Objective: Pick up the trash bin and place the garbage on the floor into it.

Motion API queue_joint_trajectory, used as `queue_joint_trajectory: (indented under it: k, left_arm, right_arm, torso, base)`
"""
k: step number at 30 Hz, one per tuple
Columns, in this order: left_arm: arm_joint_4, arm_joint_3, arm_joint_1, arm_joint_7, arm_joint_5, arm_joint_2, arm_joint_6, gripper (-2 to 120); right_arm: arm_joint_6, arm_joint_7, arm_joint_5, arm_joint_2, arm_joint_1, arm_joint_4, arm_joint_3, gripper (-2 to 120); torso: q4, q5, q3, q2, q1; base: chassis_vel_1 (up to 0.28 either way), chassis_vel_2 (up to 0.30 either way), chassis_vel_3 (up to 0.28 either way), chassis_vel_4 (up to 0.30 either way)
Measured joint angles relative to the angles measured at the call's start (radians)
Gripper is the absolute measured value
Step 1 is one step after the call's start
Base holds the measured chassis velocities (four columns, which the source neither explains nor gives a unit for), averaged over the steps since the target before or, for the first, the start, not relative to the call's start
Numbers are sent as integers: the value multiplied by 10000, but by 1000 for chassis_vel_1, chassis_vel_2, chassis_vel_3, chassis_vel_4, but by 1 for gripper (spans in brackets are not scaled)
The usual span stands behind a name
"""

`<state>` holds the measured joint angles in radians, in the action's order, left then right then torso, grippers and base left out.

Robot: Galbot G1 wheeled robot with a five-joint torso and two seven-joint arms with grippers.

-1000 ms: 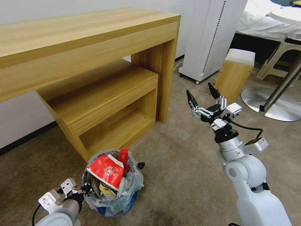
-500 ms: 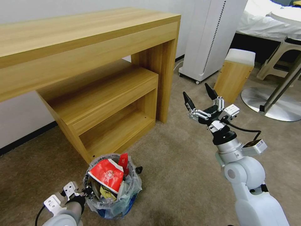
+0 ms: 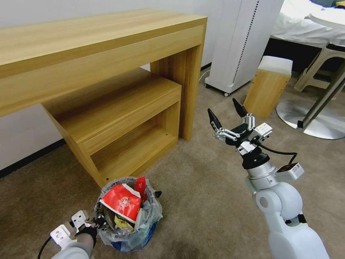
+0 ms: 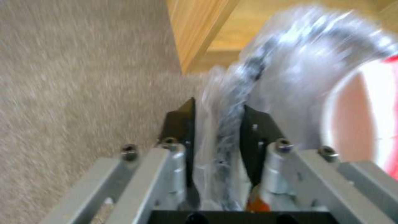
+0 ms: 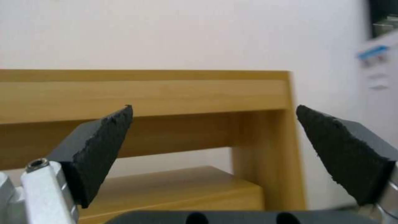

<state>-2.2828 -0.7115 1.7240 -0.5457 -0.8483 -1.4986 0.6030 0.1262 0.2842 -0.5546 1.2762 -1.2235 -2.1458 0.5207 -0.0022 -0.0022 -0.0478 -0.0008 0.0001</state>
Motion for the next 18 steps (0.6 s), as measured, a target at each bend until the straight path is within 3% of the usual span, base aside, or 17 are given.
queue_joint_trajectory:
  k: [4,7,8,12,13,16,17,18]
  left_arm:
    - [-566,-11,140,-118,418,125,48,41]
    - [-1409,-164,433,128,1741,498,-201,57]
    - [-1409,-164,433,128,1741,498,-201,57]
    - [-2133,-394,1018,1609,3205,1363,-1744,74]
    - [-2133,-394,1018,1609,3205,1363,-1744,74]
    - [-2015,-491,1036,3004,4686,1588,-3521,89]
    - [-2015,-491,1036,3004,4686,1588,-3521,89]
    - [-1867,-468,986,3380,5322,1511,-3988,95]
  right_arm:
    - [4,-515,10,-49,-104,11,13,100]
    - [-6,-988,234,-190,-342,63,222,100]
    - [-6,-988,234,-190,-342,63,222,100]
    - [18,-1483,647,-390,-1035,20,380,100]
    - [18,-1483,647,-390,-1035,20,380,100]
    - [330,-1188,2012,-152,-1606,258,1267,100]
    - [330,-1188,2012,-152,-1606,258,1267,100]
    - [590,-1043,2455,-32,-1754,398,1701,100]
  torso:
    - [0,3,0,0,0]
    - [0,3,0,0,0]
    - [0,3,0,0,0]
    - [1,4,0,0,0]
    - [1,4,0,0,0]
    - [0,3,0,0,0]
    - [0,3,0,0,0]
    - [0,3,0,1,0]
  base:
    - [0,0,0,0]
    - [0,0,0,0]
    - [0,0,0,0]
    - [0,0,0,0]
    - [0,0,0,0]
    - [0,0,0,0]
    - [0,0,0,0]
    - [0,0,0,0]
